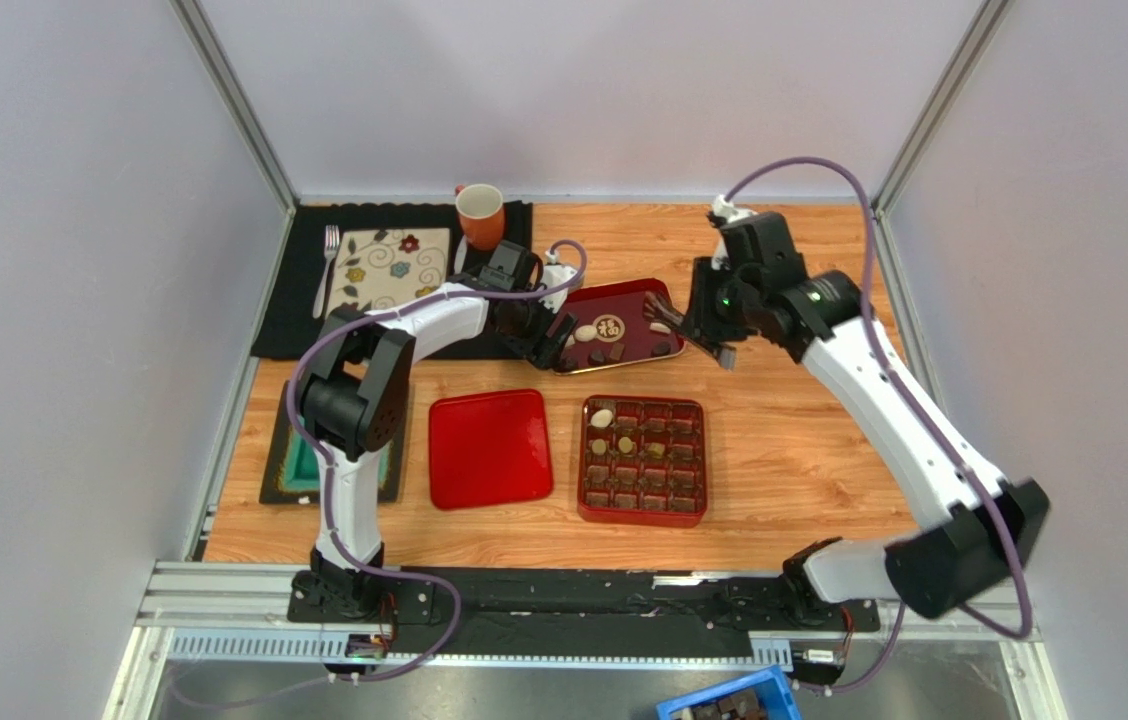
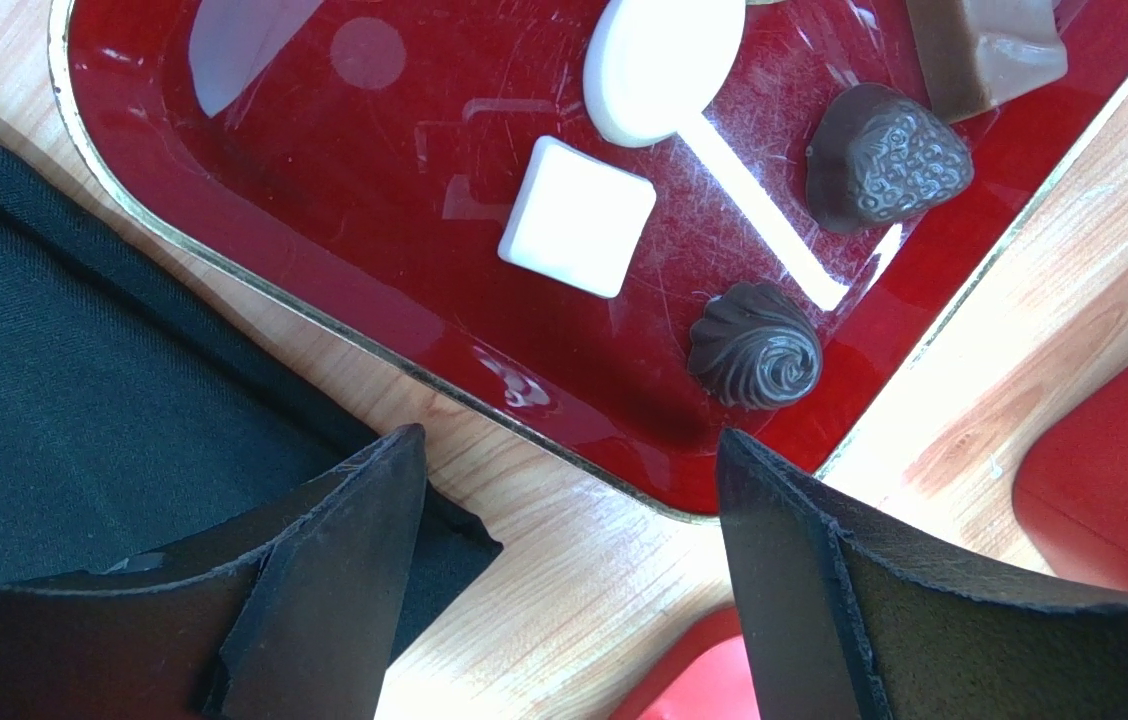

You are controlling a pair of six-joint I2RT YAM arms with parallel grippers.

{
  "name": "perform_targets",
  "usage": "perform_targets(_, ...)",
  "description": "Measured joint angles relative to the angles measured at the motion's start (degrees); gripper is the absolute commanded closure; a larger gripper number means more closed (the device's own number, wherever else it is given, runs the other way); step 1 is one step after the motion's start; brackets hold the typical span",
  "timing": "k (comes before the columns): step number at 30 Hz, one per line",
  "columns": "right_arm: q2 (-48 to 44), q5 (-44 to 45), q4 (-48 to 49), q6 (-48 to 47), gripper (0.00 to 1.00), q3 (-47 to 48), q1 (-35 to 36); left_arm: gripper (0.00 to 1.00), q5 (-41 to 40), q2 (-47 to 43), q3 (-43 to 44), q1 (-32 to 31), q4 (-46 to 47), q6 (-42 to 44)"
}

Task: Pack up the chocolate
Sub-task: Pick up the fake chocolate from the plate.

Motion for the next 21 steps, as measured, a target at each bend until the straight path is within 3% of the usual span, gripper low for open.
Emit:
perform_targets(8, -15.02, -2.8, -11.06, 3.89, 0.71, -8.66, 0.74, 0.21, -0.02, -0.07, -0.07, 0.0, 0.0, 0.24)
perform_targets(21, -22.23, -3.74, -23.17, 7.56, 0.7, -12.28, 1.64, 0.21, 0.11, -0.07, -0.07, 0.0, -0.04, 0.2)
